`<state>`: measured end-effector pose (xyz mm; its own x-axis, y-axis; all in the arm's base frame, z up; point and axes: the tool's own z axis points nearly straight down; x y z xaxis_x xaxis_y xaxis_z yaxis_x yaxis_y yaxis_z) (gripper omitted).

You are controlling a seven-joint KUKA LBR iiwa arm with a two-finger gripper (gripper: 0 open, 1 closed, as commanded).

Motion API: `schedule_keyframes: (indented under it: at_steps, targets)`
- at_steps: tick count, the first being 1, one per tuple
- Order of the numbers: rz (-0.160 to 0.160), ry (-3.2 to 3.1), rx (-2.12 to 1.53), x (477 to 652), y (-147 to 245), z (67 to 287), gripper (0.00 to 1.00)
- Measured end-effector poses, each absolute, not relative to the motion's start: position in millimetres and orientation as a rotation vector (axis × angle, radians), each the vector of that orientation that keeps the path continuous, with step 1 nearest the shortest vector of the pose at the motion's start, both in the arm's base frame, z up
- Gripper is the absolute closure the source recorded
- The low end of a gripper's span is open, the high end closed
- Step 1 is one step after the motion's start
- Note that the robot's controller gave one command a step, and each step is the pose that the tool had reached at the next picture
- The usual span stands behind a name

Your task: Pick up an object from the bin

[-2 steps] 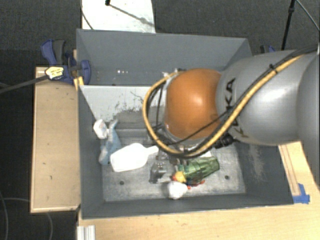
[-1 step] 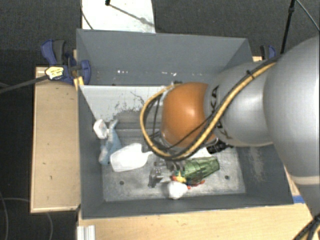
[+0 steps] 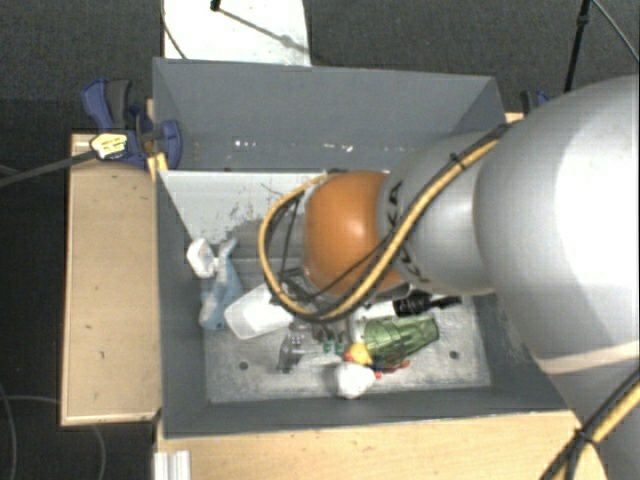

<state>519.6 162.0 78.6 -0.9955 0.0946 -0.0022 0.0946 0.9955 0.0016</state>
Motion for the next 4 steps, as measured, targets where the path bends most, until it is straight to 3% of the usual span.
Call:
schedule_keyframes:
  at_steps: [1, 2, 3, 4]
  targets:
    - [0.018, 3.111, -0.065, 554.3, 134, 79, 1.00]
    - [0.017, 3.111, -0.063, 554.3, 134, 79, 1.00]
    - [-0.002, 3.140, -0.044, 573.4, 149, 79, 1.00]
    - [0.014, 3.130, -0.045, 588.5, 152, 79, 1.00]
